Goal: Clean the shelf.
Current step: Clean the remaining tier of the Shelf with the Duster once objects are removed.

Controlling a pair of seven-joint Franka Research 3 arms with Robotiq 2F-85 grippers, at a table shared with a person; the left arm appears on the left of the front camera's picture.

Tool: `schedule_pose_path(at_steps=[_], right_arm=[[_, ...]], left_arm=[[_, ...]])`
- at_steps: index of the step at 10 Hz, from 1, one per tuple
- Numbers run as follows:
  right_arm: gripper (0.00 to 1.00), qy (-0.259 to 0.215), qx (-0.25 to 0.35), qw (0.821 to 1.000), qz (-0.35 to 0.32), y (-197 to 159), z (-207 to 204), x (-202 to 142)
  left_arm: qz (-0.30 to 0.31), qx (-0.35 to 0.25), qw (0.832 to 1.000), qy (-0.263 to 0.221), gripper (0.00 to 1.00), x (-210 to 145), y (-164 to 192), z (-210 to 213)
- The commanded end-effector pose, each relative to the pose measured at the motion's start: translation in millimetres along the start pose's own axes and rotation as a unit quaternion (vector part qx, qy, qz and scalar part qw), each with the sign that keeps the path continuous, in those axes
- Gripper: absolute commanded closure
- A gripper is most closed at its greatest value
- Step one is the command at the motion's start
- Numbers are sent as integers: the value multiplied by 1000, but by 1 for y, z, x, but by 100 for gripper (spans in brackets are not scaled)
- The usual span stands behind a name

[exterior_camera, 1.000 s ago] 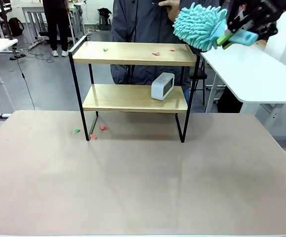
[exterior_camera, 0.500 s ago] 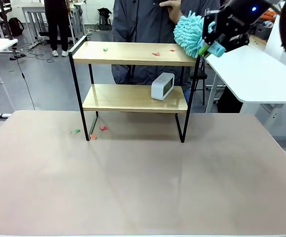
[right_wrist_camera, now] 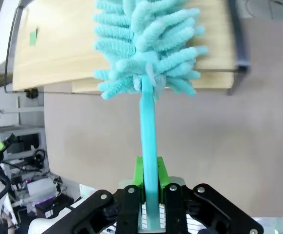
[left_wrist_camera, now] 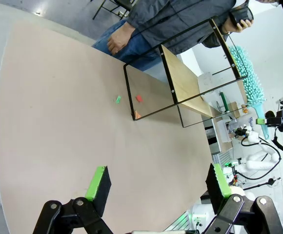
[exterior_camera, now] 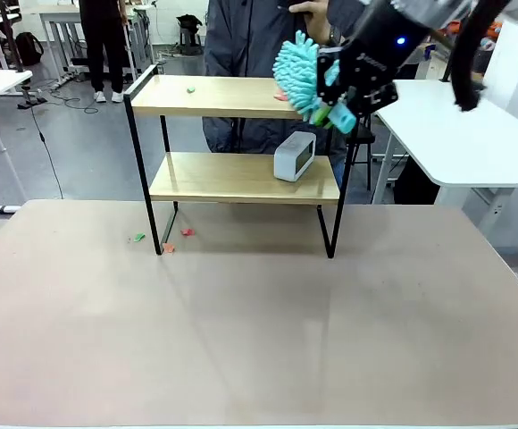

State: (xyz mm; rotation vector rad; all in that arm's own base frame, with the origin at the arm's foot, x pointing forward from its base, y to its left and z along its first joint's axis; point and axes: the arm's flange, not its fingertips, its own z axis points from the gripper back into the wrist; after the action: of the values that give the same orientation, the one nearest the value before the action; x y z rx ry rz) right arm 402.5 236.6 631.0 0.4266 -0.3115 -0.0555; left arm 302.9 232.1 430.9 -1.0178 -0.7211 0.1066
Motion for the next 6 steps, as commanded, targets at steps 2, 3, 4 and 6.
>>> schedule_pose_path(at_steps=[2, 3, 4, 6], right_arm=[[88, 27, 20, 998, 52, 39, -23, 16], [88, 53, 43, 994, 79, 50, -30, 23], [88, 61, 41, 992, 102, 60, -32, 32], [88, 102, 44, 981, 162, 74, -35, 43]], left_arm=[[-12, -10, 1000, -9, 0, 1, -1, 0], [-12, -10, 1000, -9, 0, 1, -1, 0], [-12, -10, 1000, -9, 0, 1, -1, 0], [-12, -10, 1000, -9, 0, 1, -1, 0]])
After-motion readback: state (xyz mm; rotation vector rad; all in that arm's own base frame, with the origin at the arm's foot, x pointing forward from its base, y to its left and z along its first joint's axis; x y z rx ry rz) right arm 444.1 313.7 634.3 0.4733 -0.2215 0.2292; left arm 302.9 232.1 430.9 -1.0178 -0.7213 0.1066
